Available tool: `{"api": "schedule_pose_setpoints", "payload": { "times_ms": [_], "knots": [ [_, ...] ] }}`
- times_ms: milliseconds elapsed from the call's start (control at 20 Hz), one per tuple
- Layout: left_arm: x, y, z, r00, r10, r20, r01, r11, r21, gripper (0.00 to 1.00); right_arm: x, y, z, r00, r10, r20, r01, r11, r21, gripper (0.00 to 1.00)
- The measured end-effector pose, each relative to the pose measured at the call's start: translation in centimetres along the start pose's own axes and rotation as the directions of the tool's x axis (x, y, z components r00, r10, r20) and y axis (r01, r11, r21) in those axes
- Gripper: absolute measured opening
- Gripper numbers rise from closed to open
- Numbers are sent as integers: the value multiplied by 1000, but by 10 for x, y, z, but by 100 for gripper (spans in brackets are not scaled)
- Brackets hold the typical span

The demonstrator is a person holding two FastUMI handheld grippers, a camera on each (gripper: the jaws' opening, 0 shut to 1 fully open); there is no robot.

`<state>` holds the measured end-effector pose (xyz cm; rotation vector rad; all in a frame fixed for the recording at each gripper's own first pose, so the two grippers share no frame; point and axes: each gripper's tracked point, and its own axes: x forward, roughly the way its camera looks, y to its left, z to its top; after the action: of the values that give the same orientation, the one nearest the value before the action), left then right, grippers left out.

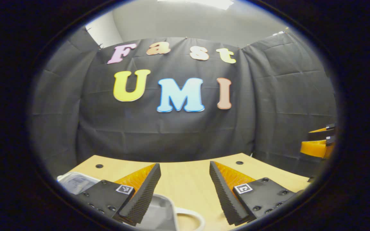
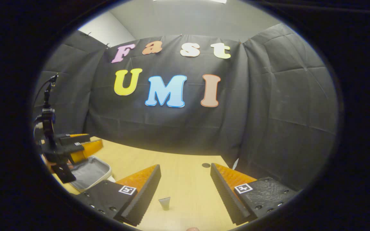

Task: First open the suitcase, pack the skin care products into it, and then close the suitcase.

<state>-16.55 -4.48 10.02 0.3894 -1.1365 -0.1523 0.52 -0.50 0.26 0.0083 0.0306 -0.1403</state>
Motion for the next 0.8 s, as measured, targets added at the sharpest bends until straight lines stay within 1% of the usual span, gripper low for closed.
{"api": "schedule_pose_setpoints", "payload": {
  "times_ms": [50, 150, 250, 350, 500, 700, 800],
  "knots": [
    [2, -25, -4, 1000, -26, -1, 26, 1000, 7, 98, 3, -1, -1, 1000, 11, -4, -11, 1000, 3, 95],
    [5, -73, -10, 997, -79, 3, 79, 997, -8, 98, 8, -3, -3, 1000, 28, -10, -28, 1000, 10, 94],
    [6, -100, -24, 995, -99, -8, 99, 994, -36, 98, 11, -7, -7, 999, 34, -13, -34, 999, 13, 94],
    [7, -114, -44, 994, -106, -26, 105, 993, -48, 98, 14, -11, -12, 999, 38, -16, -38, 999, 4, 94],
    [14, -121, -81, 993, -92, -79, 91, 996, -26, 98, 16, -14, -20, 998, 47, -28, -48, 999, -14, 94],
    [20, -123, -161, 975, -89, -201, 83, 996, -39, 97, 17, -12, -38, 994, 76, -73, -77, 997, -1, 94],
    [23, -125, -198, 959, -81, -271, 75, 997, -33, 86, 19, -12, -48, 991, 86, -102, -87, 996, -8, 94]
  ]
}}
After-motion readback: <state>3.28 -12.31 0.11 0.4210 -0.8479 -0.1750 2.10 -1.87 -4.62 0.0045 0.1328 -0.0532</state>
